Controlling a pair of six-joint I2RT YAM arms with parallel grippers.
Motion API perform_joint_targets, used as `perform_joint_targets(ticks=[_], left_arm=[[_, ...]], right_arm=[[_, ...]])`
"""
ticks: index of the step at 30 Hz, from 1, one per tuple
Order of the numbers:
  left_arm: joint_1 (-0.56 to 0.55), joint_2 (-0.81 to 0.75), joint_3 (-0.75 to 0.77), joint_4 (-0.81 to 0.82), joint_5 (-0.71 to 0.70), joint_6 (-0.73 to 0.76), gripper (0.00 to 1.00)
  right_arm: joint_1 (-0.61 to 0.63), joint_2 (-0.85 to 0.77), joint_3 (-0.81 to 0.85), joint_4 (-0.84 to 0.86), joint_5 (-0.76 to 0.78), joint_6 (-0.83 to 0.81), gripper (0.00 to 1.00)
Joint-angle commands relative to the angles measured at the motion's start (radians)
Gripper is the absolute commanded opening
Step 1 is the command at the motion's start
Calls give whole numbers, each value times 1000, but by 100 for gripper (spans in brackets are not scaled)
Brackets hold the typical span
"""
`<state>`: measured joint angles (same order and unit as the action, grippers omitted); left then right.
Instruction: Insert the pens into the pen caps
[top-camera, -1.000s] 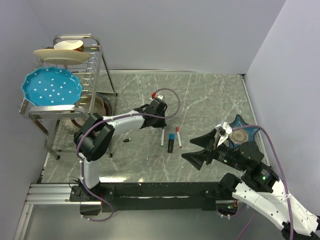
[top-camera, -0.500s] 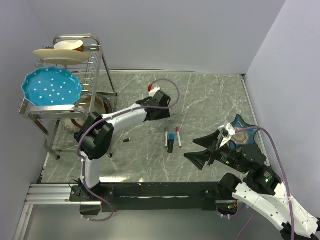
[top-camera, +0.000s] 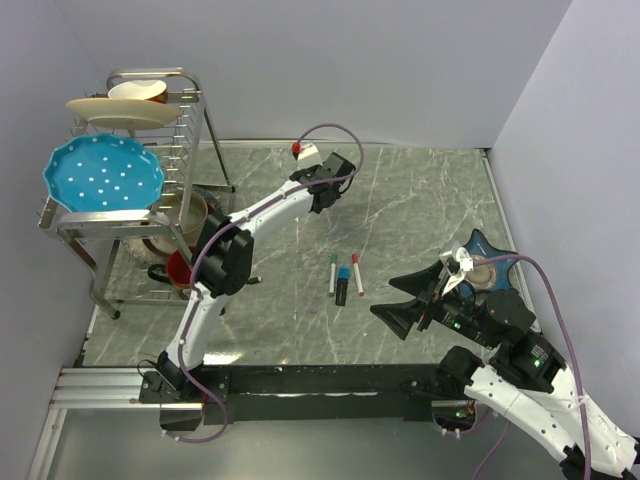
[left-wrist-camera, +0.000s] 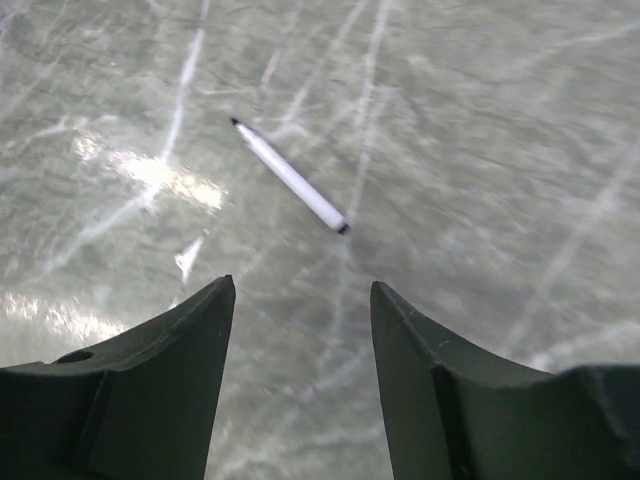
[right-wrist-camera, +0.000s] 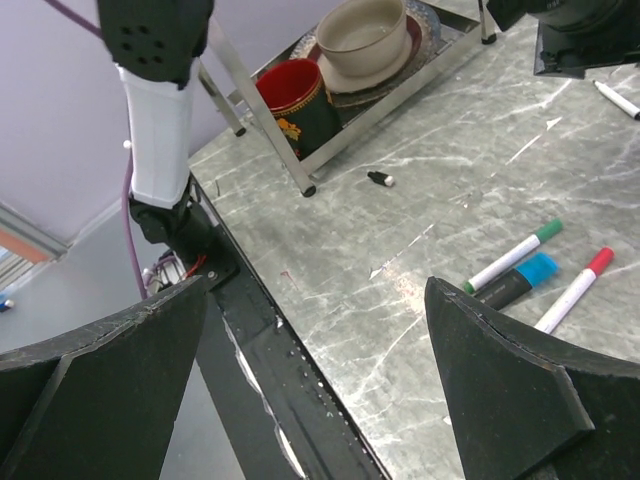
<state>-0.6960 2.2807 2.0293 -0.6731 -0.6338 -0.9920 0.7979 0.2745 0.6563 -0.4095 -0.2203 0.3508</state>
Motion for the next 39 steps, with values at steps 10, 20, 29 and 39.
perform_joint_targets(ticks=[10, 20, 29, 39], left_arm=[[85, 149, 120, 120, -6, 68, 61], [121, 207, 111, 135, 25, 75, 61], [130, 252, 144, 49, 40, 62, 59], [128, 136, 31, -56, 46, 49, 46]], right_arm=[[-2, 12, 49, 1, 24, -3, 96], [0, 40, 36, 28, 32, -10, 96], [-2, 71, 68, 17, 30, -30, 96], [-2, 54, 78, 21, 27, -6, 96]])
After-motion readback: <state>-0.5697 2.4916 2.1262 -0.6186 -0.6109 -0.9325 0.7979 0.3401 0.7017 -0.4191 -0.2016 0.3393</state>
